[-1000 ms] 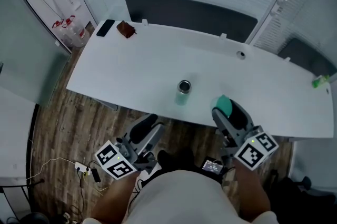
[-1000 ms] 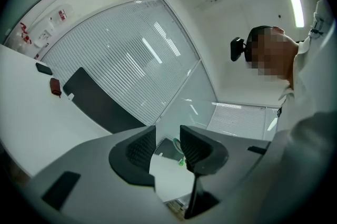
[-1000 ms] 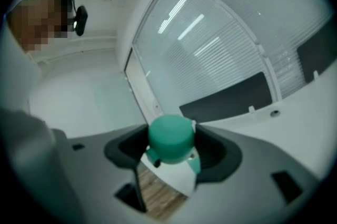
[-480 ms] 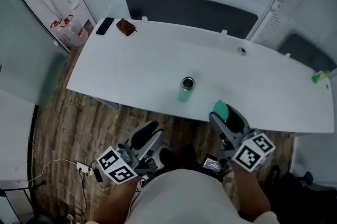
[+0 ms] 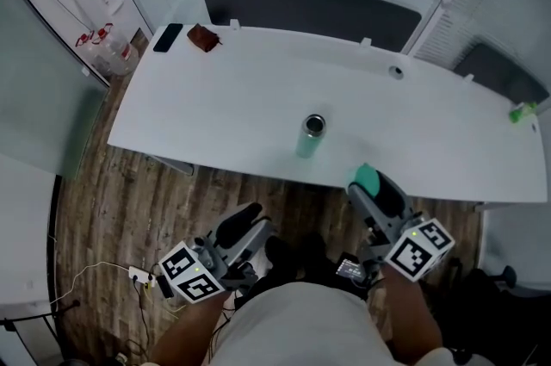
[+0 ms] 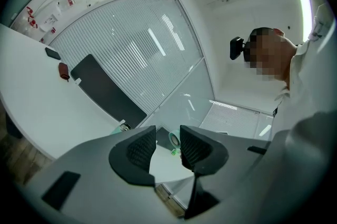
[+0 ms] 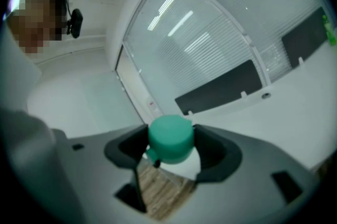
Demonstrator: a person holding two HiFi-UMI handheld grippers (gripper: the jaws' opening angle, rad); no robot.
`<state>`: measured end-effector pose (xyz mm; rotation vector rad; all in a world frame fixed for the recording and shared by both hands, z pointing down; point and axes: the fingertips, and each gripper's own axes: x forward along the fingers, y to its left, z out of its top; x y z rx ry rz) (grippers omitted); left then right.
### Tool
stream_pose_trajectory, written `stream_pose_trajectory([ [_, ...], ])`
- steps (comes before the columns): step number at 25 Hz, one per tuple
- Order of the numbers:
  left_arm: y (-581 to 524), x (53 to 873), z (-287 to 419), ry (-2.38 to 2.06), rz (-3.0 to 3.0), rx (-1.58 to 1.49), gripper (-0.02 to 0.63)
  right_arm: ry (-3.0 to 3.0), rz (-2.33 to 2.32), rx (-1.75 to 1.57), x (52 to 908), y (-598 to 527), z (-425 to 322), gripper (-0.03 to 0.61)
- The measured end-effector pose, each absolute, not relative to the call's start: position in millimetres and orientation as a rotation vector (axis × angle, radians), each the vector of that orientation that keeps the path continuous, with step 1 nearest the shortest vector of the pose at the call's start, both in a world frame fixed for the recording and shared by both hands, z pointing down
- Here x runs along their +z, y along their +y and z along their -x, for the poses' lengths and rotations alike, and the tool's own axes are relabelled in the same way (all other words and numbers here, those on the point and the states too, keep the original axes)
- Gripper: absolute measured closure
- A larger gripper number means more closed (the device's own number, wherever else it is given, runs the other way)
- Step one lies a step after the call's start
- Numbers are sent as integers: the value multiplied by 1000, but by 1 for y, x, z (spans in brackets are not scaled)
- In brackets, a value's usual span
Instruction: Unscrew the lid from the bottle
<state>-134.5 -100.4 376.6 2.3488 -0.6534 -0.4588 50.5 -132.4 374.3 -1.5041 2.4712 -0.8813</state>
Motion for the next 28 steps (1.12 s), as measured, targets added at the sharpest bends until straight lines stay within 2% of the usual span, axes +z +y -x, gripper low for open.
stream_pose_trajectory([
  [11,-58,362,132,-764,-2353,-543,462,2560,1373,-811,350,-109,-53,290],
  [28,101,360,18,-816,-2370,-554,462,2639,1210,-784,339,32,-139,290],
])
